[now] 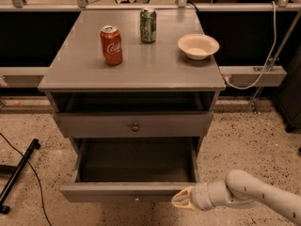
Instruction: Close middle drawer
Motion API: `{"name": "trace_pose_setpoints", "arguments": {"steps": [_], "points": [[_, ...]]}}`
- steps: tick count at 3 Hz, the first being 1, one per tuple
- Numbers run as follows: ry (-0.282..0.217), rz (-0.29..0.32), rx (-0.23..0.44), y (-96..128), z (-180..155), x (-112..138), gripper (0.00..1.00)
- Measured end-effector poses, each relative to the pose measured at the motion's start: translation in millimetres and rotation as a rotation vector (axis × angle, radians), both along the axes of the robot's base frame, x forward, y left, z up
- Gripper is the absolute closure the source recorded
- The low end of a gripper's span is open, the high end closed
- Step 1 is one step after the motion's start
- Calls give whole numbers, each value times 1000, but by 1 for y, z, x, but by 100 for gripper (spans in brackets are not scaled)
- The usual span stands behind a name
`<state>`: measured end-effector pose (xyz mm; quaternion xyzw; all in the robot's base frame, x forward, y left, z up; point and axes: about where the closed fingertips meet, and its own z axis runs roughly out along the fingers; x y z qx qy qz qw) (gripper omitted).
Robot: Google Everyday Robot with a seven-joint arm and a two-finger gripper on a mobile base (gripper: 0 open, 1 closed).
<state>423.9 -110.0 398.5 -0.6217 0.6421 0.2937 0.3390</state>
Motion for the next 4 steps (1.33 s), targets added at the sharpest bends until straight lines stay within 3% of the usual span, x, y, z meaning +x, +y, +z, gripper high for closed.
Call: {"name": "trace_pose_setpoints", "arguments": {"steps": [2, 3, 4], "points": [[-65, 7, 32, 38, 13, 50, 100], [-62, -38, -3, 26, 6, 54, 100], [-25, -81, -6, 4, -2, 31, 100]]}}
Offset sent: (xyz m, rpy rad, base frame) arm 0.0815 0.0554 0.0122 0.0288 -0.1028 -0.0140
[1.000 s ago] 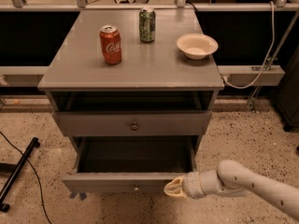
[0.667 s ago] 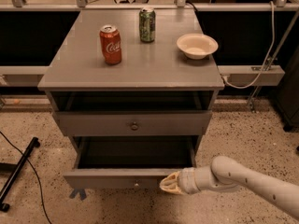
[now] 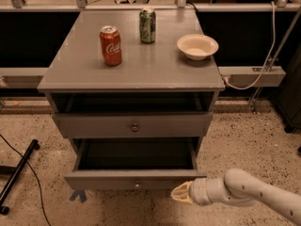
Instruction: Close middle drawer
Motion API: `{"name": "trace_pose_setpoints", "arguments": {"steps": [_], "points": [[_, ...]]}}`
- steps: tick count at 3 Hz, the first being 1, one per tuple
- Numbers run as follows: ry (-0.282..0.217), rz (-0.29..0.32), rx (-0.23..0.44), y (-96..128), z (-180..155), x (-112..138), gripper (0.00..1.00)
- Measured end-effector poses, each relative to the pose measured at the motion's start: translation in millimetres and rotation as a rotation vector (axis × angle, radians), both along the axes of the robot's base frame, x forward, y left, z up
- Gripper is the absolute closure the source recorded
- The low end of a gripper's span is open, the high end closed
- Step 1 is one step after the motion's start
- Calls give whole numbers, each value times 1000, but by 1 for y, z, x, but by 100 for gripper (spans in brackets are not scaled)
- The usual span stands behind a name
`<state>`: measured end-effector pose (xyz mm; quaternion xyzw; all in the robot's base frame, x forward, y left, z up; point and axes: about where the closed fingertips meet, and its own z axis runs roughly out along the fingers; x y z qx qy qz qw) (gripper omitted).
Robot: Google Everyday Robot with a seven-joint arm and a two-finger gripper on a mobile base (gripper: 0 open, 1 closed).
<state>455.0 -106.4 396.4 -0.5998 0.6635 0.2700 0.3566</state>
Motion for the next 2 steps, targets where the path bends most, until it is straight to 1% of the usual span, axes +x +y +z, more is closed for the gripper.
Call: {"name": "trace_pose_setpoints", "arguments": {"steps": [1, 2], "points": [[43, -19, 26, -14, -14, -20, 100], [69, -10, 62, -15, -24, -28, 100]]}}
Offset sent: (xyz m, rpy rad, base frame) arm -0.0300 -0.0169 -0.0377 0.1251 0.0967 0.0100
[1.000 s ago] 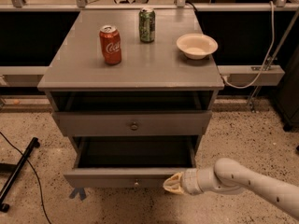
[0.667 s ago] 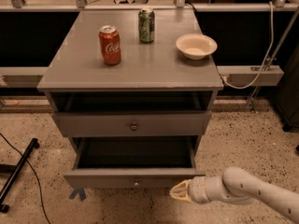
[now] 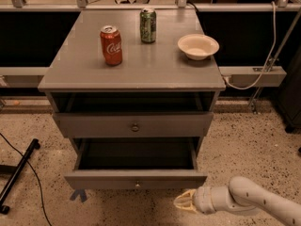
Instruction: Close middle drawer
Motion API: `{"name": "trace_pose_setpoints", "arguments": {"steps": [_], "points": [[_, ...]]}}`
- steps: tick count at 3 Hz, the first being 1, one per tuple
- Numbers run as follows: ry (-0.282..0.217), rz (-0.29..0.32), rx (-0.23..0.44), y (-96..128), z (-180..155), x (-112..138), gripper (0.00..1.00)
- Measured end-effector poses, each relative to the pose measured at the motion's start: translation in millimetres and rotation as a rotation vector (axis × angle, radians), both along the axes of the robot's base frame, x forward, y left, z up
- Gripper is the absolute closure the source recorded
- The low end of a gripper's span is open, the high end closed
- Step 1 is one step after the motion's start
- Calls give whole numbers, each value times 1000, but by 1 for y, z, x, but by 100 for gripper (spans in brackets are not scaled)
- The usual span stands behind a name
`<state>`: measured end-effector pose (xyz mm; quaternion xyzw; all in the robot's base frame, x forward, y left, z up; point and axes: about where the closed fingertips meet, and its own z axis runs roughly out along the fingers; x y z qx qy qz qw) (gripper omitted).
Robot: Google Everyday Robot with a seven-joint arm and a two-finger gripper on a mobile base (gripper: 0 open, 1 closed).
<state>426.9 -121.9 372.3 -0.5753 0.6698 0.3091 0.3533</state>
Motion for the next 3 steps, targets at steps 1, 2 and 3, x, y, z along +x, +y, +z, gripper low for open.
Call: {"name": "trace_pose_setpoints", "arguments": {"steps": [1, 2, 3], "points": [[13, 34, 64, 16, -11, 11, 100], [0, 66, 97, 34, -11, 29, 100], [-31, 85, 117, 50, 1, 52, 100]]}}
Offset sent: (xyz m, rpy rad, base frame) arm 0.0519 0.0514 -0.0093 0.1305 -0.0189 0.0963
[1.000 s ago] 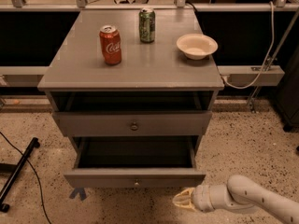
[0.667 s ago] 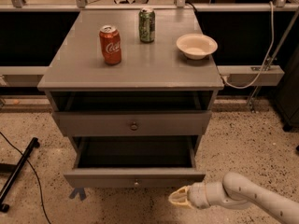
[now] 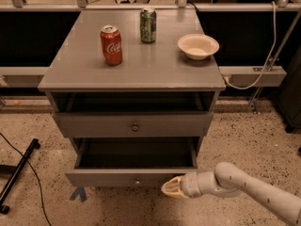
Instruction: Close middle drawer
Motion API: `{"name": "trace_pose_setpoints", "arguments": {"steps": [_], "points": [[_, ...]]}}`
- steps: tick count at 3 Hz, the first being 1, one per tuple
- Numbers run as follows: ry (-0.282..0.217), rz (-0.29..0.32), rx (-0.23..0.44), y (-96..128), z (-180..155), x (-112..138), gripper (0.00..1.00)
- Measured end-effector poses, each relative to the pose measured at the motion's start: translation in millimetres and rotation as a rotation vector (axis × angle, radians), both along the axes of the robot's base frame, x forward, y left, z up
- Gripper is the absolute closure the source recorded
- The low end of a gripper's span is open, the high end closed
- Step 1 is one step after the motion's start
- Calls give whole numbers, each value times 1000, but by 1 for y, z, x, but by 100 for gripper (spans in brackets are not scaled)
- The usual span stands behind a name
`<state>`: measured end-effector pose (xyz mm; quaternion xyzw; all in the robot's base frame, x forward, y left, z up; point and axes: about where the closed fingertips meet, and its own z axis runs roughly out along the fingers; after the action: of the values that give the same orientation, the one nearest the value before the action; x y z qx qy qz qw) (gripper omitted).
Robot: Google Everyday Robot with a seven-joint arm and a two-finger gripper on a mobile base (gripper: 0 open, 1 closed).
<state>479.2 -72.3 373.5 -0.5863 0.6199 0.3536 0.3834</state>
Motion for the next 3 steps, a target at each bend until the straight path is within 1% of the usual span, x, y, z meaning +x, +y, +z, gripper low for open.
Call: {"name": "trace_pose_setpoints", "arguments": {"steps": [1, 2, 3], "points": [[-36, 2, 19, 6, 18, 26, 100], [-24, 3, 15, -2, 15, 19, 100], [10, -8, 19, -19, 6, -1, 100]]}}
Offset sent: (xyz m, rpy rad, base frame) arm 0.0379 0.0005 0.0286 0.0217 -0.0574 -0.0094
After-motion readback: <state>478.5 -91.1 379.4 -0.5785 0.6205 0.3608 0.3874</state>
